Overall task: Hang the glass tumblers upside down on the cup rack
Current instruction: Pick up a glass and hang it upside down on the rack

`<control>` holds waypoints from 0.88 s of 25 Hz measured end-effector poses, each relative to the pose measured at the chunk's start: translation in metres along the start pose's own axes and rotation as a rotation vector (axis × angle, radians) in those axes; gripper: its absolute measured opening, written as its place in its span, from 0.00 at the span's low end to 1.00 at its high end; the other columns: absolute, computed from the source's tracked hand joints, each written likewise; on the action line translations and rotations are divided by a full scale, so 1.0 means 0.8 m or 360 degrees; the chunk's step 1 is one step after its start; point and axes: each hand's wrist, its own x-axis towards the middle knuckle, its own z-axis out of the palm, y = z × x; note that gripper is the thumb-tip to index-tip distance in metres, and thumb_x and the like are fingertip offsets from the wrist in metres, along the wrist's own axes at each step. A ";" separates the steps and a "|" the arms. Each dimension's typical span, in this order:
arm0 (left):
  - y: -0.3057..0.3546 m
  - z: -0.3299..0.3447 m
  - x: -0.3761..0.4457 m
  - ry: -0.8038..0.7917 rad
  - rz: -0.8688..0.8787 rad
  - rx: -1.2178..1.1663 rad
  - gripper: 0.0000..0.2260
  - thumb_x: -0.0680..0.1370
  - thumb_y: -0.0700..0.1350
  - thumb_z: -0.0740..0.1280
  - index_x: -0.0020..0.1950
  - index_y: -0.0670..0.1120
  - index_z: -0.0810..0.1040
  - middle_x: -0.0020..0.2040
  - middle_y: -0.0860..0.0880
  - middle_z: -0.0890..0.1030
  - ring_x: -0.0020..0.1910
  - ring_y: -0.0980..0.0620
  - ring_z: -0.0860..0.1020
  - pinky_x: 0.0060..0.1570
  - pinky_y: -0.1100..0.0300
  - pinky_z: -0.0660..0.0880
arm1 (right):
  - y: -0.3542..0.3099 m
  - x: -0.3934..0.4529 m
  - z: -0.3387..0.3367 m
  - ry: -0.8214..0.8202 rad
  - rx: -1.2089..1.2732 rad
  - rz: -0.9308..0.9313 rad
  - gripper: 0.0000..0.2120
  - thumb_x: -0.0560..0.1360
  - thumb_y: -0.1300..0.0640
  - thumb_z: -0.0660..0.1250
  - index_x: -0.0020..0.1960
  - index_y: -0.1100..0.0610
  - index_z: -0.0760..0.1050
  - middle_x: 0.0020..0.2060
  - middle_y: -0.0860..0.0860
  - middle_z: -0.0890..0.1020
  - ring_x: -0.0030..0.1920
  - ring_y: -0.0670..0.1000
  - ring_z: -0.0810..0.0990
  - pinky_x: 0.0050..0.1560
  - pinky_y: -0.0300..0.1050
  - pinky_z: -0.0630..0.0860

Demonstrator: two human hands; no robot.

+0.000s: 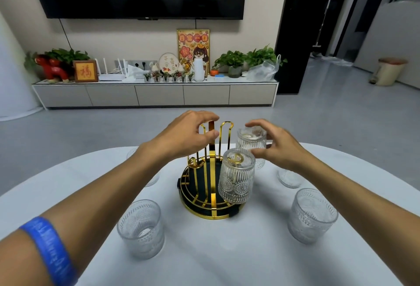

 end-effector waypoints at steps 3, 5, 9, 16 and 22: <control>0.000 0.002 -0.002 0.0023 0.0002 -0.0034 0.22 0.78 0.54 0.64 0.71 0.53 0.70 0.73 0.51 0.70 0.65 0.51 0.71 0.55 0.57 0.67 | 0.014 -0.002 0.012 -0.0031 -0.0015 -0.0020 0.28 0.65 0.53 0.78 0.60 0.38 0.72 0.54 0.46 0.82 0.50 0.53 0.82 0.48 0.58 0.81; -0.002 0.005 -0.002 0.0040 0.0001 -0.0051 0.21 0.78 0.54 0.64 0.71 0.52 0.70 0.73 0.51 0.70 0.67 0.52 0.69 0.55 0.58 0.66 | 0.021 -0.001 0.014 -0.0027 0.0000 -0.0034 0.28 0.64 0.50 0.77 0.60 0.38 0.71 0.54 0.44 0.82 0.48 0.57 0.82 0.46 0.59 0.81; -0.002 0.010 -0.002 0.0066 -0.0030 -0.0102 0.21 0.79 0.53 0.63 0.72 0.52 0.69 0.74 0.52 0.69 0.70 0.51 0.67 0.58 0.58 0.64 | 0.024 -0.002 0.016 -0.0095 0.0055 -0.0001 0.29 0.67 0.54 0.78 0.62 0.38 0.70 0.56 0.43 0.81 0.53 0.51 0.82 0.50 0.59 0.80; -0.012 0.005 -0.097 0.0540 -0.0543 -0.0934 0.20 0.81 0.54 0.58 0.73 0.54 0.66 0.74 0.52 0.68 0.70 0.54 0.66 0.59 0.62 0.65 | -0.064 -0.106 0.044 0.0809 0.0141 -0.0232 0.18 0.73 0.55 0.67 0.61 0.44 0.73 0.55 0.39 0.80 0.53 0.46 0.80 0.51 0.43 0.78; -0.062 0.013 -0.261 0.1199 -0.1601 -0.1407 0.12 0.79 0.47 0.61 0.61 0.48 0.77 0.61 0.48 0.79 0.57 0.47 0.77 0.56 0.54 0.72 | -0.191 -0.137 0.266 -0.0312 -0.0438 0.0018 0.37 0.72 0.39 0.66 0.76 0.48 0.55 0.77 0.52 0.58 0.73 0.57 0.61 0.69 0.54 0.65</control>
